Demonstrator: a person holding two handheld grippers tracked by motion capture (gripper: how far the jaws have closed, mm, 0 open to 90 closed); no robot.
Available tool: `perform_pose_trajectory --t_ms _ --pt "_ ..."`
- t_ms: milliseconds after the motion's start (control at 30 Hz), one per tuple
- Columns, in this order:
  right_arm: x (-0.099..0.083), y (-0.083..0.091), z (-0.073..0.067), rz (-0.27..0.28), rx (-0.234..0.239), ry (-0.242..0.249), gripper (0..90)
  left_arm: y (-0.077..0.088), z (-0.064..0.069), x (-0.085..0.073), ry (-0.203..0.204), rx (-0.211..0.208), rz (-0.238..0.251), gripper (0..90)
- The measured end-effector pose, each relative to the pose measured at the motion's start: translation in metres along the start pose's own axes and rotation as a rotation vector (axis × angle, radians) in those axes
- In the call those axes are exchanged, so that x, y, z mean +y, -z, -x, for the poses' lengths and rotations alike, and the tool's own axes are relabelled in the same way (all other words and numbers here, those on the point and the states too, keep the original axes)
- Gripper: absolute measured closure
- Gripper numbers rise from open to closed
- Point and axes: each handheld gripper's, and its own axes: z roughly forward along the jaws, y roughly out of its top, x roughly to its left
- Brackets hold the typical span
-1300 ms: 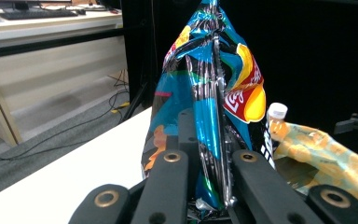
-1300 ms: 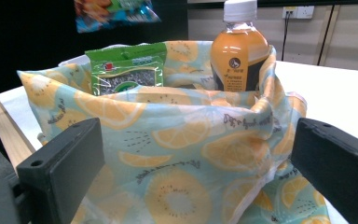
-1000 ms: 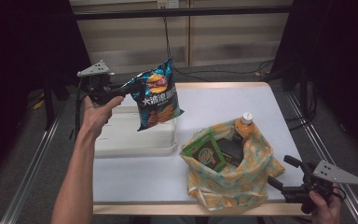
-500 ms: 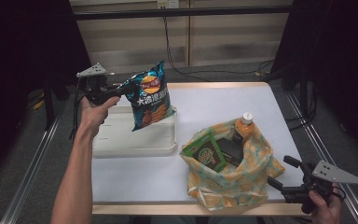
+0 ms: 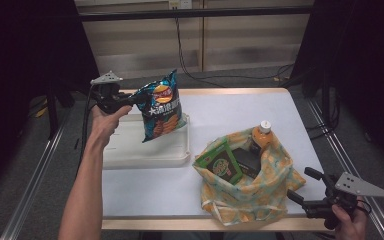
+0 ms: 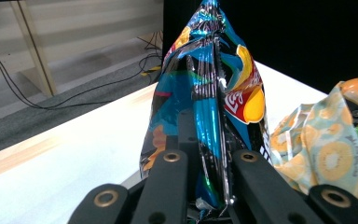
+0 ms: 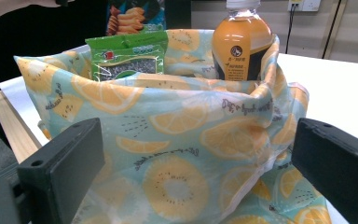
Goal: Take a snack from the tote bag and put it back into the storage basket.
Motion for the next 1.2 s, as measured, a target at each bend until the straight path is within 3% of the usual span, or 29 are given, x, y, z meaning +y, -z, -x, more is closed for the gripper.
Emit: perform_pose_trajectory --t_ms 100,467,600,767,967,1200 --pt "0.0 0.001 0.0 0.003 -0.003 -0.003 1.8 -0.004 -0.003 -0.002 0.002 0.025 -0.037 87.3" --pt "-0.002 0.001 0.002 -0.003 -0.004 -0.001 1.8 -0.028 -0.011 -0.009 0.013 0.023 -0.065 86.6" --pt "-0.002 0.001 0.002 -0.006 0.004 -0.002 1.7 -0.033 -0.02 -0.013 0.076 0.049 -0.033 85.5" --pt "-0.003 0.003 0.003 -0.005 -0.001 -0.008 1.6 -0.035 -0.03 -0.014 0.103 0.079 -0.028 83.8" --pt "-0.003 0.002 0.003 -0.009 0.001 -0.005 1.6 -0.038 -0.037 -0.015 0.146 0.104 -0.004 76.7" --pt "-0.003 -0.001 0.003 -0.016 0.006 -0.004 1.6 -0.042 -0.037 -0.016 0.153 0.114 -0.017 61.4"
